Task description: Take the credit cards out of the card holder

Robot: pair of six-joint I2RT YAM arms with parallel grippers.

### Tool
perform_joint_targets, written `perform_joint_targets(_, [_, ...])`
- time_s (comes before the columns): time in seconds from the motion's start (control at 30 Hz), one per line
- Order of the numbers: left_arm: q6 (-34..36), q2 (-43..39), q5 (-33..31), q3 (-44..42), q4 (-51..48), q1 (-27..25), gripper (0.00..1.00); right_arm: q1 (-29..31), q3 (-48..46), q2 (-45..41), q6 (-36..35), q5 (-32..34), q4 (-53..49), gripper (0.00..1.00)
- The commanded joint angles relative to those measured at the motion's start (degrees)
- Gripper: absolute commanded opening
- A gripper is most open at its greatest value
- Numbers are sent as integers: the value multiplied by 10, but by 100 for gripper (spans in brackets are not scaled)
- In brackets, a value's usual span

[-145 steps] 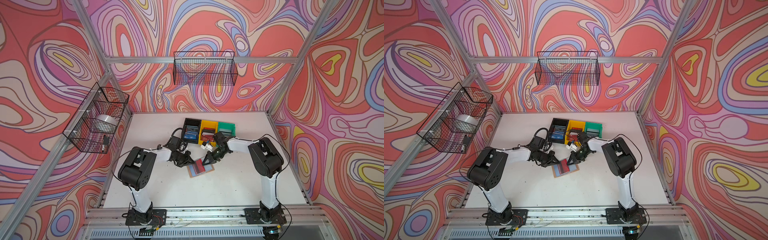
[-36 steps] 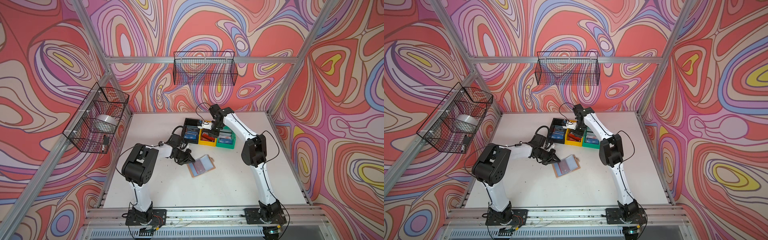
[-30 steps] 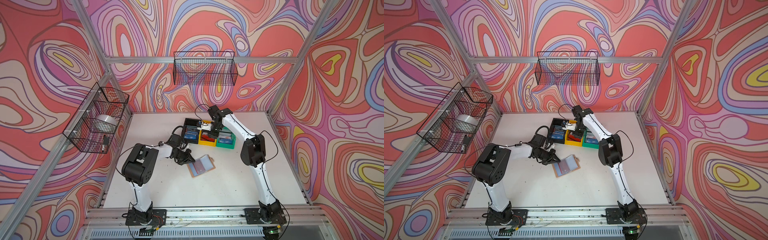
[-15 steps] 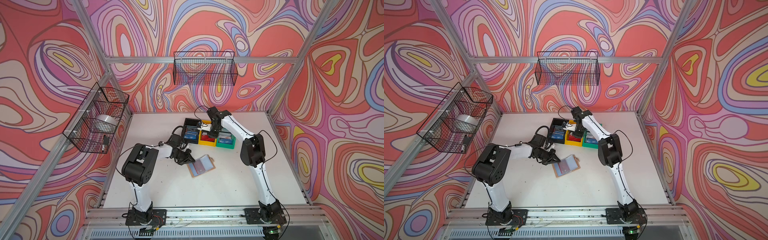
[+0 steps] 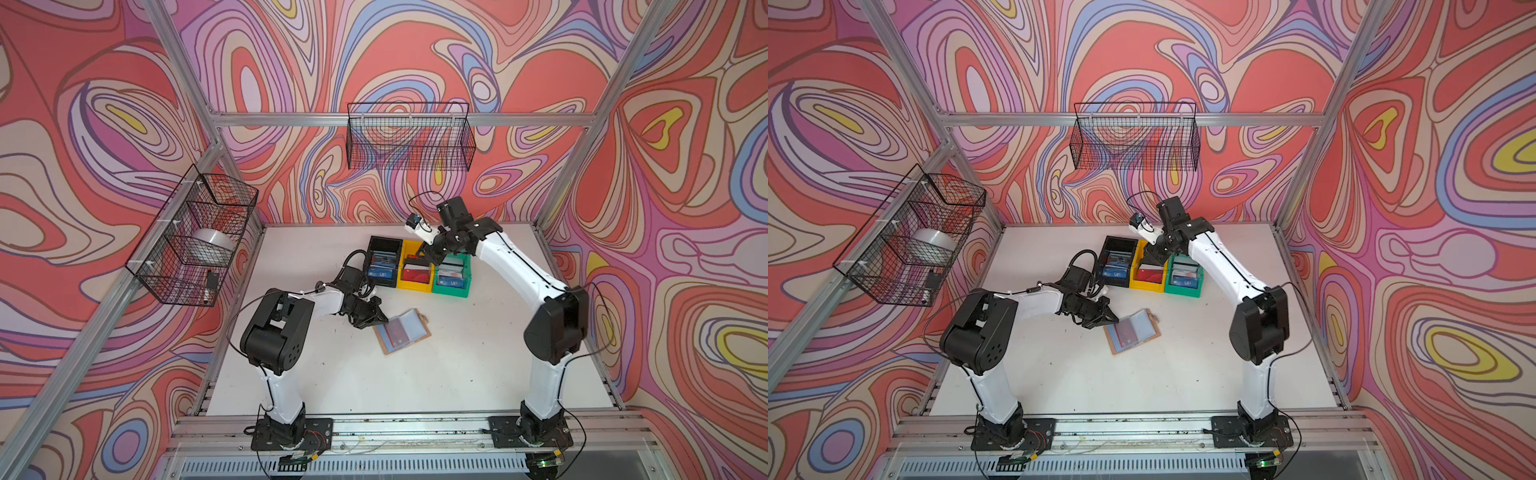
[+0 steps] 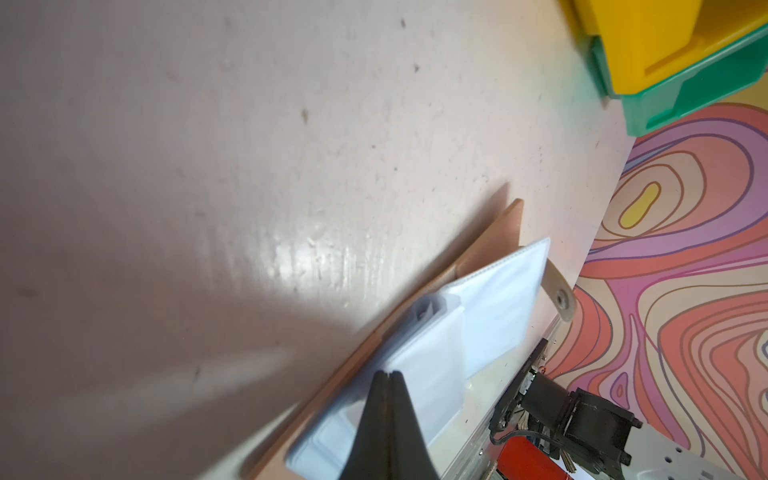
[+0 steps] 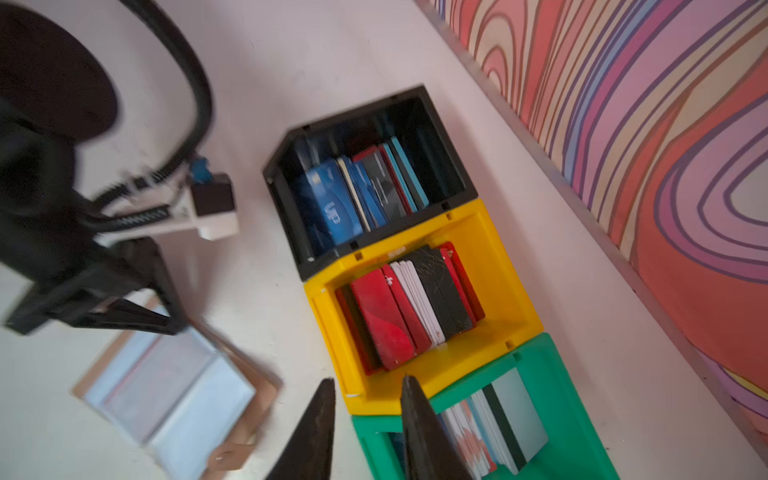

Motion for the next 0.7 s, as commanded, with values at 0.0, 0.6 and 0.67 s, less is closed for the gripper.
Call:
perform_joint_targets(0.0, [0,-47,-13,15,-42,4,0,5,-97,-40,163,-143,56,31])
perform_joint_targets(0.6, [-81,-116,-67,-135,44,-1,0,85,-323,-2,284,-219,205,38])
perform_joint_targets(0.67, [-84,-101,-65,-127,51,-6,0,95,-314,18,284,-212,191,39])
